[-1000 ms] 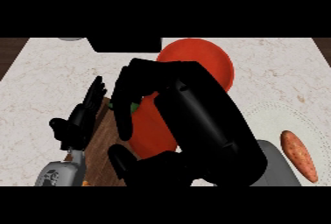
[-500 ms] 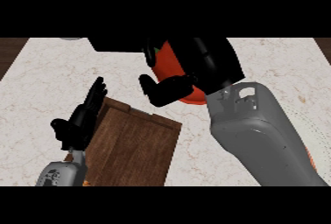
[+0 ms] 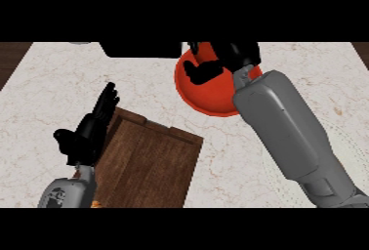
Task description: Pick the bell pepper from the placemat and place it in the bowl
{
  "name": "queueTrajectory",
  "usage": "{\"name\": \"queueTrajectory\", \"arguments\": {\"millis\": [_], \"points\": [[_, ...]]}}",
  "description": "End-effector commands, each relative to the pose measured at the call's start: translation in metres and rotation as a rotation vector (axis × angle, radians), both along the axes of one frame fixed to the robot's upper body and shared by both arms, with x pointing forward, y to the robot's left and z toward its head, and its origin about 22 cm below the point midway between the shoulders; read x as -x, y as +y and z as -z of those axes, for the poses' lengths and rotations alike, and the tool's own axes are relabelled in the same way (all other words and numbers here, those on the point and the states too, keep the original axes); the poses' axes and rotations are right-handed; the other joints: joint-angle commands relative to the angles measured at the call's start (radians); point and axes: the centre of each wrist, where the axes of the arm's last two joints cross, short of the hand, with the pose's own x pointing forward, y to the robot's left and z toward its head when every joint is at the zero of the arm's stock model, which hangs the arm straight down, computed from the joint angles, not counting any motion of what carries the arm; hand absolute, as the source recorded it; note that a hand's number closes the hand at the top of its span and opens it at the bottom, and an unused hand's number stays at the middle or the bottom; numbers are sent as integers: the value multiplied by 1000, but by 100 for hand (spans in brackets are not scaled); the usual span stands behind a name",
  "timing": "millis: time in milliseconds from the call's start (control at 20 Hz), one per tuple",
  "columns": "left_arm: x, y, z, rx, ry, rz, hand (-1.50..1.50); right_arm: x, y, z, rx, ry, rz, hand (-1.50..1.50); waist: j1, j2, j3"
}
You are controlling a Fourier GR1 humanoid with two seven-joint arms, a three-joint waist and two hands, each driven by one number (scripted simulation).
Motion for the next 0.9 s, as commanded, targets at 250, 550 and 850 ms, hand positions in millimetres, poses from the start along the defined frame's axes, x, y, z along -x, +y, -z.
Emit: {"name": "queueTrajectory", "arguments": {"millis": [250, 550, 850], "points": [[1, -11, 16, 5, -5, 14, 0, -49, -33, 53, 41, 58, 53, 150, 1, 1, 0], [2, -1, -4, 16, -11, 17, 0, -63, -68, 80, -5, 321, -7, -150, 22, 7, 1], [-11, -18, -3, 15, -7, 16, 0, -68, -76, 89, -172, 302, -150, -150, 18, 11, 1]]}}
